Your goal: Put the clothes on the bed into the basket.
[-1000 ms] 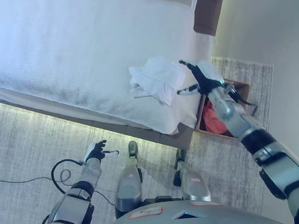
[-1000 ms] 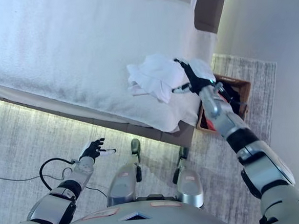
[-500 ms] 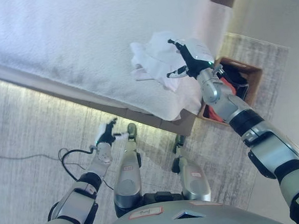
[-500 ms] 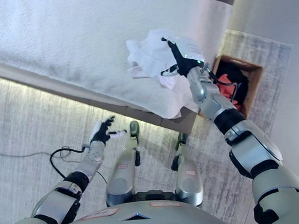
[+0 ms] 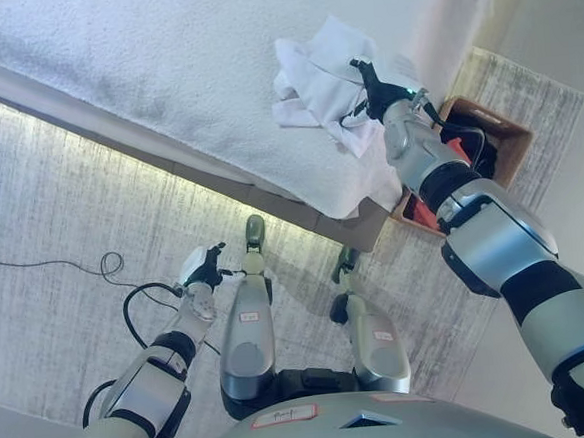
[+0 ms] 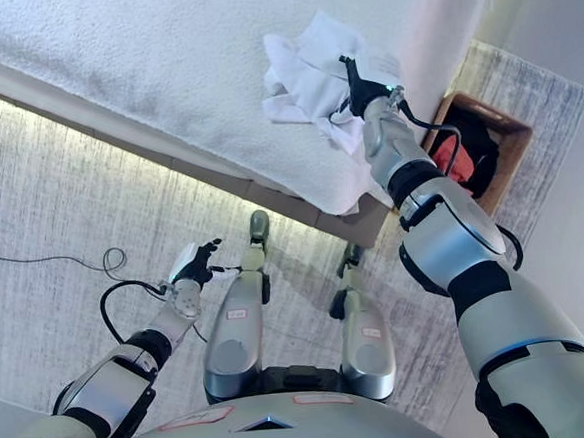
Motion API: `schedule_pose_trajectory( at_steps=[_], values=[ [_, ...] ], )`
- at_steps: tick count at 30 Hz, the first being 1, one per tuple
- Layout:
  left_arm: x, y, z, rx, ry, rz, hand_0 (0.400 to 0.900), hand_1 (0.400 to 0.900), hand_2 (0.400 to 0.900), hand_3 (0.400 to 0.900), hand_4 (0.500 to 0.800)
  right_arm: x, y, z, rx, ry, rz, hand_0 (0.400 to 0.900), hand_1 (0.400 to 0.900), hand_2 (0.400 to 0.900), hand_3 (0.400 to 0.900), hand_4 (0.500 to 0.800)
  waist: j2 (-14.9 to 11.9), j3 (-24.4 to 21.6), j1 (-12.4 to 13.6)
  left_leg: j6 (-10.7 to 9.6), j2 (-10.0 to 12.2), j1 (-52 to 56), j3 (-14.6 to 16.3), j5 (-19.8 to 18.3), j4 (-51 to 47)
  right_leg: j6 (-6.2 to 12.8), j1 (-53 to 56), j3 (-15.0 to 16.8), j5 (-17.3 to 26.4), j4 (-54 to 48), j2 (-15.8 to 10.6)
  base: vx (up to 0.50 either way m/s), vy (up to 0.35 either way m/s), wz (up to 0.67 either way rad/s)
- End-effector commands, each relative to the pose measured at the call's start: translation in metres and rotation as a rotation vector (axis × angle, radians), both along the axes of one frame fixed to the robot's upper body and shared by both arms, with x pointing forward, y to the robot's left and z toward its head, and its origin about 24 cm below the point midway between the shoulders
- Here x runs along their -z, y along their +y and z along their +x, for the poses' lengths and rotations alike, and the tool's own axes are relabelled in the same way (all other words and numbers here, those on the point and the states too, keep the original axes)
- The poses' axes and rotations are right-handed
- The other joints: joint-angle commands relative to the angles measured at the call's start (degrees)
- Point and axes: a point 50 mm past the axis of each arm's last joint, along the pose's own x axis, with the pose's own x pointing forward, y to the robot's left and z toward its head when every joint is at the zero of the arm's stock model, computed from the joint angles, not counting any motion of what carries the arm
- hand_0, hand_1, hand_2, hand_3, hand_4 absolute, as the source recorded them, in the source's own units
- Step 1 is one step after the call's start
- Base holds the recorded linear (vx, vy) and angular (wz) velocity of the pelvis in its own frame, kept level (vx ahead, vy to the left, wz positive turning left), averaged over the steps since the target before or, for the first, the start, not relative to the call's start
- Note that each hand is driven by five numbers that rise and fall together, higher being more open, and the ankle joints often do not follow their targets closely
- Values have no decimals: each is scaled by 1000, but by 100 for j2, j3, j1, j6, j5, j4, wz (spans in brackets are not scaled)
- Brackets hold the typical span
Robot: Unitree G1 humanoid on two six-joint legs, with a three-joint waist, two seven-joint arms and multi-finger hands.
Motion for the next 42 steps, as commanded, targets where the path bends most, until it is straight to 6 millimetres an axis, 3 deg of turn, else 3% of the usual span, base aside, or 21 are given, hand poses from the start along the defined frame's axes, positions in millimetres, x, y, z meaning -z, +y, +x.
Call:
schedule_pose_trajectory(
  at_steps=[1,18,22,27,28,29,33,38,42],
  values=[
    [-3,-1,2,58,-20,36,900,900,900,900,800,-9,-21,2,66,25,-26,400,400,400,400,500,49,-84,145,192,-272,-323,-207,-226,48,132,-176,306,39,81,-93,13,-25,13],
    [1,-30,-6,203,-19,-32,900,900,900,900,800,37,-125,-39,363,132,-24,400,400,400,400,500,476,-268,427,215,-429,-138,-441,-251,-42,213,127,57,-82,40,-217,11,0,12],
    [5,-30,-13,203,3,-47,900,900,900,900,800,40,-147,-50,413,100,-3,400,400,400,400,500,502,-368,396,226,-447,-69,-439,-296,-22,226,193,57,-113,61,-241,8,9,0],
    [14,-18,-28,146,49,-45,900,900,900,900,800,42,-198,-82,541,-14,77,400,400,400,400,500,427,-638,146,234,-416,212,-403,-278,-255,259,332,64,-167,79,-276,18,16,-6],
    [17,-11,-30,119,66,-32,900,900,900,900,800,37,-191,-75,520,-38,125,400,400,400,400,500,390,-691,80,228,-409,273,-369,-268,-307,257,344,91,-181,87,-275,25,14,-13],
    [20,-6,-34,91,92,-17,900,900,900,900,800,30,-196,-75,555,-81,148,400,400,400,400,500,353,-760,14,229,-394,333,-338,-265,-357,258,352,114,-194,98,-268,37,8,-25],
    [28,-1,-44,42,141,-2,900,900,900,900,800,71,-207,-108,636,-36,226,400,400,400,400,500,235,-968,-270,243,-339,568,-196,-312,-430,255,454,204,-235,112,-256,46,-3,-27],
    [35,11,-59,-21,190,14,900,900,900,900,800,130,-223,-172,814,102,282,400,400,400,400,500,208,-1239,-556,211,-265,926,-50,-343,-593,259,673,259,-353,133,-238,62,-11,-17],
    [39,20,-71,-62,224,22,900,900,900,900,800,154,-236,-217,944,168,305,400,400,400,400,500,210,-1441,-749,186,-200,1155,34,-365,-676,259,804,313,-461,183,-205,56,-33,-16]
  ],
)
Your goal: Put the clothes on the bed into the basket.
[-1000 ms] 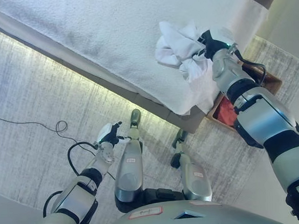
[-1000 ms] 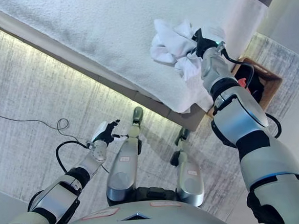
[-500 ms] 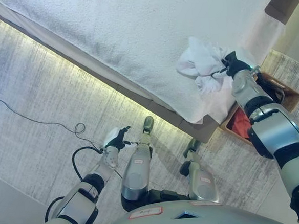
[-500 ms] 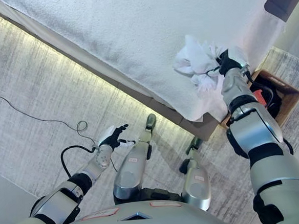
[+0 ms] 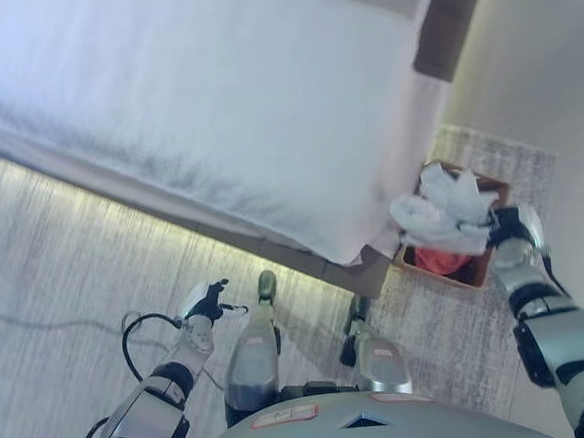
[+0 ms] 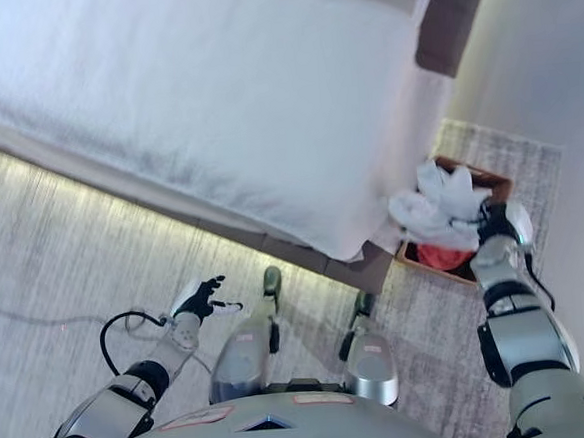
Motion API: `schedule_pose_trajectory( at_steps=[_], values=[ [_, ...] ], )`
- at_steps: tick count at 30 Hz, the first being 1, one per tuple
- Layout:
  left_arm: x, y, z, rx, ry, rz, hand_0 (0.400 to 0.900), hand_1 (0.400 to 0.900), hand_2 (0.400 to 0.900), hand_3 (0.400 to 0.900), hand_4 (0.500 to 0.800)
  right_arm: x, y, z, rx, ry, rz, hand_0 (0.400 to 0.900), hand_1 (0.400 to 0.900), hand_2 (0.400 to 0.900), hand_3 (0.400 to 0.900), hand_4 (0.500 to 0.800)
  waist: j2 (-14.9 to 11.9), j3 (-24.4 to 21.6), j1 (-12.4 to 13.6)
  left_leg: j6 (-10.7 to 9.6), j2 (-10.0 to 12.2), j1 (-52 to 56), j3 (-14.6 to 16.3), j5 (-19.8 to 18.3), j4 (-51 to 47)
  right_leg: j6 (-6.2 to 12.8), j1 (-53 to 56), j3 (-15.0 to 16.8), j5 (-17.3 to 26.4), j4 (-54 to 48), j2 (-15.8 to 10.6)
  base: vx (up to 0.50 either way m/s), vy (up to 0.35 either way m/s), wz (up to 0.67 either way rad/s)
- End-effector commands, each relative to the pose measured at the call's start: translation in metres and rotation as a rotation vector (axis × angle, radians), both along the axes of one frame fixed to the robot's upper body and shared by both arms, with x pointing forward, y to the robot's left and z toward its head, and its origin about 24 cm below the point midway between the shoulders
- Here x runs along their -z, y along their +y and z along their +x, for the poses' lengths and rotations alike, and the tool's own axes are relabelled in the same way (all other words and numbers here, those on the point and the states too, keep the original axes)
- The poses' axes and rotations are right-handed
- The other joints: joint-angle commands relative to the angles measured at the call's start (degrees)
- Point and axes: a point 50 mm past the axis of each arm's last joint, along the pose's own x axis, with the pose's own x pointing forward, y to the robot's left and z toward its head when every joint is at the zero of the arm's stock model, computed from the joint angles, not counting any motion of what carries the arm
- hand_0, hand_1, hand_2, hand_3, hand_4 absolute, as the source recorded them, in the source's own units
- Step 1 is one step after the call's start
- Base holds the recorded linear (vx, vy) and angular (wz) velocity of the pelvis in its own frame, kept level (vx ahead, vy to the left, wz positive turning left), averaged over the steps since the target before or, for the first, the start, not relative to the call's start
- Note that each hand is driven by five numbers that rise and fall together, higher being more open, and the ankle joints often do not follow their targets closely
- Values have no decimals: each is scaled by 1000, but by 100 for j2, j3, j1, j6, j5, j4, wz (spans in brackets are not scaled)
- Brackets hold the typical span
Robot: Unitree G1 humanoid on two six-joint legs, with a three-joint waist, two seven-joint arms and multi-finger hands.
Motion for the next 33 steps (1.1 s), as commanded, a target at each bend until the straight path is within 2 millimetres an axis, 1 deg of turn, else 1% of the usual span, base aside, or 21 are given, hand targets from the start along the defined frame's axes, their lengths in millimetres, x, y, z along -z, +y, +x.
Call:
schedule_pose_trajectory(
  at_steps=[1,4,8,12,15,17,18,21,27,31,33],
  values=[
    [5,6,-8,-18,29,39,900,900,900,900,800,-15,-36,-23,116,-13,-112,400,400,400,400,500,60,-280,-98,78,7,9,-58,-490,21,70,-30,258,-353,235,39,73,-44,-17],
    [6,9,-14,-37,41,34,900,900,900,900,800,0,-34,-45,160,25,-75,400,400,400,400,500,70,-412,-182,65,50,192,-16,-549,5,66,116,327,-418,249,87,68,-51,-15],
    [9,9,-21,-52,58,23,900,900,900,900,800,14,-28,-65,191,63,-35,400,400,400,400,500,117,-579,-244,35,96,365,21,-589,-30,54,261,357,-465,214,142,65,-46,-8],
    [13,9,-29,-61,86,20,900,900,900,900,800,24,-22,-75,206,87,-10,400,400,400,400,500,154,-702,-287,18,134,473,39,-627,-31,39,369,368,-507,196,187,53,-51,-3],
    [14,9,-34,-64,99,20,900,900,900,900,800,24,-22,-78,210,81,-13,400,400,400,400,500,170,-779,-303,2,166,538,43,-652,-31,27,447,363,-524,173,214,58,-44,0],
    [16,8,-38,-67,104,17,900,900,900,900,800,19,-26,-75,205,53,-33,400,400,400,400,500,172,-819,-303,-3,176,577,46,-664,-31,24,492,358,-528,156,233,57,-44,1],
    [16,9,-40,-69,109,19,900,900,900,900,800,13,-27,-66,180,23,-53,400,400,400,400,500,176,-835,-297,-8,183,598,50,-668,-31,23,510,358,-532,152,238,53,-33,1],
    [17,8,-43,-61,118,19,900,900,900,900,800,1,-33,-54,167,-37,-93,400,400,400,400,500,192,-870,-281,-10,185,645,51,-694,-31,21,574,365,-544,131,257,39,-25,-2],
    [19,6,-47,-50,126,20,900,900,900,900,800,-19,-42,-42,180,-143,-163,400,400,400,400,500,204,-947,-279,-17,190,718,56,-741,-31,17,675,356,-565,88,269,19,-9,0],
    [19,6,-48,-46,127,20,900,900,900,900,800,-44,-51,-28,177,-250,-237,400,400,400,400,500,203,-990,-283,-19,187,726,55,-759,-31,20,695,343,-562,62,269,0,0,0],
    [20,5,-49,-40,129,19,900,900,900,900,800,-64,-56,-17,169,-333,-284,400,400,400,400,500,203,-1007,-274,-18,186,720,56,-767,-31,23,706,333,-560,46,266,0,0,0]
  ],
)
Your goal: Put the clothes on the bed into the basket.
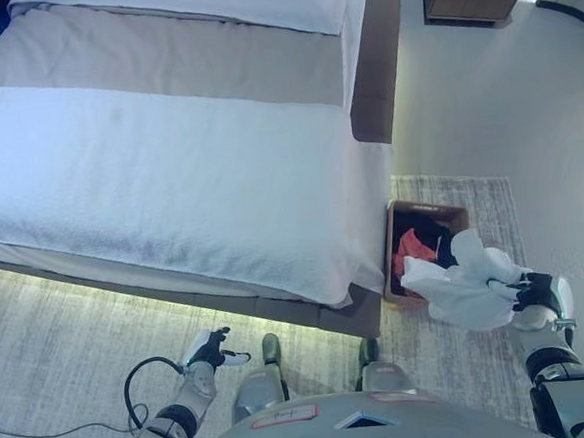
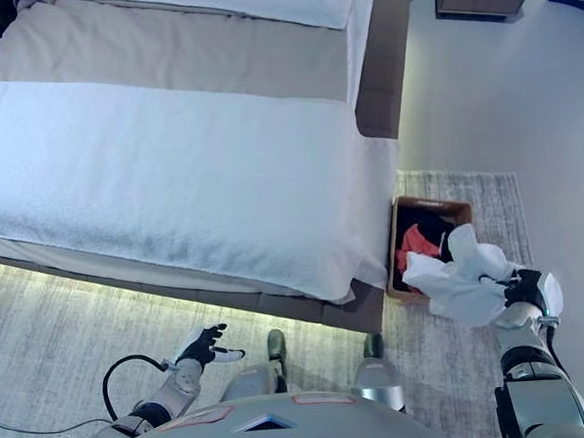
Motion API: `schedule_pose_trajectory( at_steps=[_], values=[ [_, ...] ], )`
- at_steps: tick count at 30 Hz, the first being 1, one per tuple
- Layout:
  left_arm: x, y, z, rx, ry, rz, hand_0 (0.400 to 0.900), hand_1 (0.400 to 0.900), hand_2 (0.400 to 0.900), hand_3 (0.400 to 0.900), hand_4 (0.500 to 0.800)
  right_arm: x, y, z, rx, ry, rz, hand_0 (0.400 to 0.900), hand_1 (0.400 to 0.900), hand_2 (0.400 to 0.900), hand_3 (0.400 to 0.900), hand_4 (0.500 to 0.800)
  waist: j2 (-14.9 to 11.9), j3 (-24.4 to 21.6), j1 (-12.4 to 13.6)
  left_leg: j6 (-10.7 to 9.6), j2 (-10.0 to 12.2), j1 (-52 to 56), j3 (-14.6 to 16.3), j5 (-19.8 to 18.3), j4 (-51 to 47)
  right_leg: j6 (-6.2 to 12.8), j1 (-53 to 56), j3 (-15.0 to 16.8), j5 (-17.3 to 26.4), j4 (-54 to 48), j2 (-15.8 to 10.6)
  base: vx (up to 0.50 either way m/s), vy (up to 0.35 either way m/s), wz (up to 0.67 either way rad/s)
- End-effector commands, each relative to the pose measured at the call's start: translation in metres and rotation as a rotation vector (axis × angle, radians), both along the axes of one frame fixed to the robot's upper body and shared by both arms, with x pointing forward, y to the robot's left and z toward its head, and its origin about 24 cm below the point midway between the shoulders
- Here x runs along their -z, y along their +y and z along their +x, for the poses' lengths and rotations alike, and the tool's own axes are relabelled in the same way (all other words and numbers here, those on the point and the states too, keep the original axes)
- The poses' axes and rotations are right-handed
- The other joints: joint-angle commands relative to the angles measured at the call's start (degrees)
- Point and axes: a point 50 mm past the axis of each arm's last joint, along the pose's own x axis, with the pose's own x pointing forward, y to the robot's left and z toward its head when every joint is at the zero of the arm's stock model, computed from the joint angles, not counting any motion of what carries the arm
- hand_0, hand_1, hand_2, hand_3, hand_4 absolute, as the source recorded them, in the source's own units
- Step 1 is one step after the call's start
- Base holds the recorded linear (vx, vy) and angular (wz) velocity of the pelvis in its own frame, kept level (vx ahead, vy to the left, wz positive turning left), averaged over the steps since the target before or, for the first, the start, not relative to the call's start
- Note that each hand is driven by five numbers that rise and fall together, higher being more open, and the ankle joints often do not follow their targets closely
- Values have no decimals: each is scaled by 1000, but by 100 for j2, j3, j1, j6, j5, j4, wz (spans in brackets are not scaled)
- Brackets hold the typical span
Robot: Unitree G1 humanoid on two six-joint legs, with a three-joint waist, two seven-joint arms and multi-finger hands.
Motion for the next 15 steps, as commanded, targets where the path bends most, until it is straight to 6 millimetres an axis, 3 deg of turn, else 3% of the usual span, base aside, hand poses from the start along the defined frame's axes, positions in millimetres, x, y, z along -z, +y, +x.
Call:
schedule_pose_trajectory(
  at_steps=[1,3,8,9,11,12,14,15],
  values=[
    [-6,10,15,18,-46,55,900,900,900,900,800,-73,-40,35,12,-247,-275,400,400,400,400,500,-229,-29,140,39,-100,220,-180,-577,32,47,366,65,-440,73,41,0,0,0],
    [-6,9,15,18,-50,55,900,900,900,900,800,-90,-41,44,3,-319,-326,400,400,400,400,500,-224,-37,142,36,-108,215,-182,-586,32,49,378,63,-434,56,40,0,0,0],
    [-6,8,15,19,-52,50,900,900,900,900,800,-108,-41,50,9,-414,-378,400,400,400,400,500,-216,-49,145,39,-111,216,-189,-601,32,48,388,55,-437,40,44,8,-7,0],
    [-4,15,8,20,-17,57,900,900,900,900,800,-174,-91,41,91,-511,-478,400,400,400,400,500,-300,-82,176,-2,-83,282,-168,-647,32,63,438,67,-458,37,65,28,-30,0],
    [-5,13,8,47,-30,67,900,900,900,900,800,-122,-50,57,18,-457,-396,400,400,400,400,500,-248,-66,203,27,-108,228,-189,-603,32,56,406,50,-445,35,51,-12,6,2],
    [-5,14,8,46,-29,70,900,900,900,900,800,-121,-49,58,18,-456,-395,400,400,400,400,500,-263,-72,193,27,-109,225,-190,-604,32,56,404,48,-446,35,50,0,0,0],
    [-4,7,10,45,-42,56,900,900,900,900,800,-126,-19,83,-98,-520,-420,400,400,400,400,500,-229,-64,223,37,-124,230,-193,-616,32,42,406,53,-456,37,54,0,0,0],
    [-6,12,11,45,-47,63,900,900,900,900,800,-138,-53,62,-17,-483,-438,400,400,400,400,500,-249,-56,209,31,-121,262,-208,-646,32,47,440,44,-479,37,57,-3,-2,4]
  ],
)
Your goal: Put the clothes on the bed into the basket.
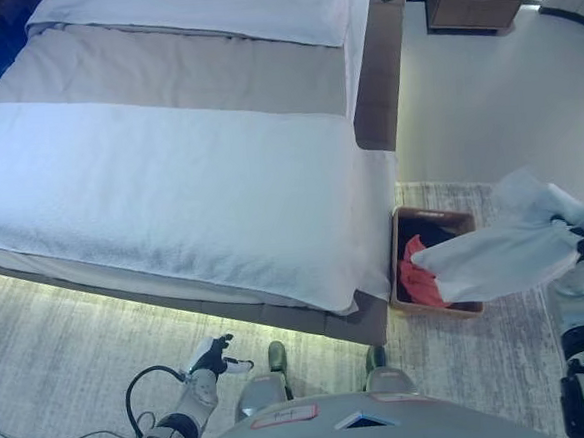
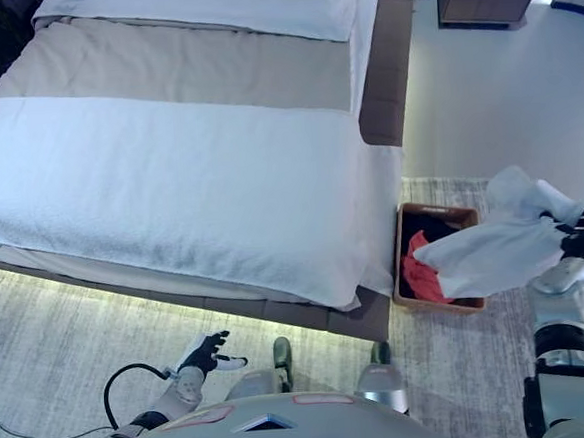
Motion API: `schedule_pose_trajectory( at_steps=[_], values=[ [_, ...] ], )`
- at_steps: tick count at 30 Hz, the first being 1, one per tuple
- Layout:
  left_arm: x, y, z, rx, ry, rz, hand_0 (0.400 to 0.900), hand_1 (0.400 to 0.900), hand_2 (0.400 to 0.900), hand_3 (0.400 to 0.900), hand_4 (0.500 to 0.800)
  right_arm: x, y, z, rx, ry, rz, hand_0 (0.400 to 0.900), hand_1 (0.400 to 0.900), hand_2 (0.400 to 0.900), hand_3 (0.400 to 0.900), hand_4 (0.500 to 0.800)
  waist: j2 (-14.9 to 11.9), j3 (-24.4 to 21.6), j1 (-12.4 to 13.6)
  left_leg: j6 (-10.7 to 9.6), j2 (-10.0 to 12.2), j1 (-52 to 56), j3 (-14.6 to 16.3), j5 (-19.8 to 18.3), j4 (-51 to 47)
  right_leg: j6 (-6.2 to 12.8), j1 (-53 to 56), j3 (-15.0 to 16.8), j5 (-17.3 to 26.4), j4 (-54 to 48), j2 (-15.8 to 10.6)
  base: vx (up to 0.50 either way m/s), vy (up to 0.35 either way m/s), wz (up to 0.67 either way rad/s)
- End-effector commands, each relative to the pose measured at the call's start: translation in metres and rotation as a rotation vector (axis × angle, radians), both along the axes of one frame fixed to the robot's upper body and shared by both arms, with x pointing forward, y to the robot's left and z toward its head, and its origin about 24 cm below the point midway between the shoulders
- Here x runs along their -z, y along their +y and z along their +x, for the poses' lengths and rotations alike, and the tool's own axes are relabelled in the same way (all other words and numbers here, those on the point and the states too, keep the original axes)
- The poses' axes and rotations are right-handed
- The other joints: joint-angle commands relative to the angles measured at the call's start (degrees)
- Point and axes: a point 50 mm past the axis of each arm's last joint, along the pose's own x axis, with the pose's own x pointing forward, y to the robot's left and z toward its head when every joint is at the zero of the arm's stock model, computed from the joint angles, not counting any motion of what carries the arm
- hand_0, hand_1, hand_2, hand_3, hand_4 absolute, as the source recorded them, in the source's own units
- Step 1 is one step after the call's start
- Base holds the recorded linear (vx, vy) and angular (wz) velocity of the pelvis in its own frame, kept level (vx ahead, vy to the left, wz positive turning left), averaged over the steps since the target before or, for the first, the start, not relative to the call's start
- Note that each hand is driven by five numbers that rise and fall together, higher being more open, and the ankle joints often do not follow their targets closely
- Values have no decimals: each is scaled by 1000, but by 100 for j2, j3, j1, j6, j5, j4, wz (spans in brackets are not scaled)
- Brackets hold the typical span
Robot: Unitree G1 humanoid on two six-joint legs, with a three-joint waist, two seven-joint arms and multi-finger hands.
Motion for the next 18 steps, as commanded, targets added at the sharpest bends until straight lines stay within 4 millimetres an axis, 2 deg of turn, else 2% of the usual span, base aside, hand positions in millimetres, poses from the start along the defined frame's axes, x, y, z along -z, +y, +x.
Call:
schedule_pose_trajectory(
  at_steps=[1,3,4,5,6,18],
  values=[
    [-11,17,27,40,-88,70,900,900,900,900,800,-76,-38,22,8,-193,-214,400,400,400,400,500,-317,71,96,126,-122,235,-221,-553,32,40,425,39,-436,34,51,1,-9,4],
    [-11,18,25,39,-80,69,900,900,900,900,800,-85,-37,26,-14,-229,-221,400,400,400,400,500,-325,74,85,118,-118,235,-214,-555,32,41,422,44,-436,31,51,0,0,0],
    [-11,18,25,42,-77,70,900,900,900,900,800,-84,-34,29,-23,-227,-217,731,731,731,731,699,-325,70,95,117,-116,234,-216,-554,32,39,424,45,-436,29,52,0,0,0],
    [-10,18,24,43,-70,73,900,900,900,900,800,-85,-30,33,-44,-233,-222,731,731,731,731,699,-325,66,96,120,-115,233,-217,-553,32,36,419,56,-438,28,55,-3,-1,-4],
    [-9,19,22,34,-59,79,900,900,900,900,800,-88,-25,36,-66,-246,-228,900,900,900,900,800,-332,59,88,123,-115,232,-215,-552,32,30,411,61,-438,28,59,-3,2,-5],
    [-7,17,16,6,-42,57,900,900,900,900,800,-93,-11,35,-103,-297,-268,900,900,900,900,800,-338,24,36,134,-104,225,-194,-567,32,8,386,110,-438,28,83,1,0,-1]
  ],
)
